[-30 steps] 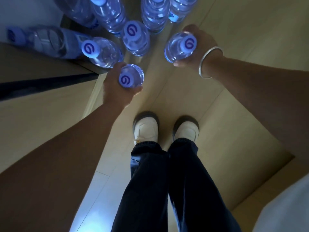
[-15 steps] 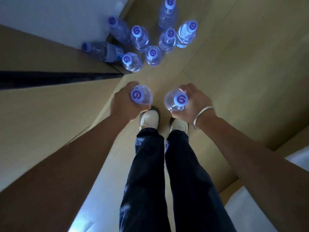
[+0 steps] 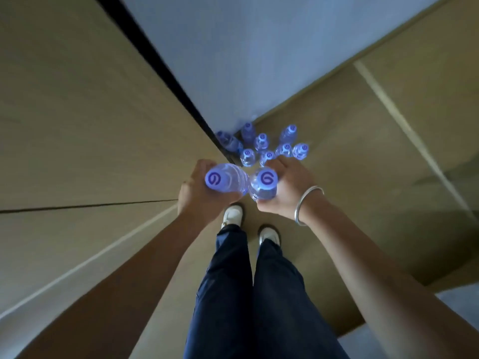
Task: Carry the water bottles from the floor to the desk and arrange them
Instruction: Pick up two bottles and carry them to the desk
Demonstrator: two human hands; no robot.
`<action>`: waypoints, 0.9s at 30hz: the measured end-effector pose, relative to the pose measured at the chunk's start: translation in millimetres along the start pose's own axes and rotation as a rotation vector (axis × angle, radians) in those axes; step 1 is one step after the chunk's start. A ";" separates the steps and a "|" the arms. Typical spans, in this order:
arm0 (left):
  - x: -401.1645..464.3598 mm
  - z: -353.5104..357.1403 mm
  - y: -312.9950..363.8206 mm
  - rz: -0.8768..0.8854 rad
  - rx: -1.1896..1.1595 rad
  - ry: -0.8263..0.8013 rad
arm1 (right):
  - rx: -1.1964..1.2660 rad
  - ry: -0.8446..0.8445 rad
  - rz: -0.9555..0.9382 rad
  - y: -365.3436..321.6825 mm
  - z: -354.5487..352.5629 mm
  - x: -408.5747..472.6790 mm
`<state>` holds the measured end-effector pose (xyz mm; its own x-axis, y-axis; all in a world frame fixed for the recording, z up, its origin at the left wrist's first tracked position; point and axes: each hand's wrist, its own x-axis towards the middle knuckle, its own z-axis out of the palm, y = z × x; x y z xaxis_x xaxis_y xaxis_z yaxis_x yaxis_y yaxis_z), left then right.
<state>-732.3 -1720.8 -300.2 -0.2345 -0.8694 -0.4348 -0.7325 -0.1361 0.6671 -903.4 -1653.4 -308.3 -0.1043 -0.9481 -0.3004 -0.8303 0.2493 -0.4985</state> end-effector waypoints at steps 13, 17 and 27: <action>-216.9 -191.9 -23.0 -0.198 -0.148 0.523 | -0.049 -0.248 -0.636 -249.8 -72.5 -48.3; -294.8 -240.0 -70.6 -0.289 -0.154 0.763 | -0.038 -0.278 -0.873 -353.9 -49.3 -84.1; -495.4 -296.1 -194.5 -0.533 -0.360 1.350 | 0.106 -0.573 -1.198 -549.7 63.8 -210.8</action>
<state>-284.4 -1404.2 -35.3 0.9019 -0.4263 0.0692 -0.2998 -0.5025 0.8110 -390.0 -1578.0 -22.8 0.9207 -0.3817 0.0810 -0.1980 -0.6359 -0.7460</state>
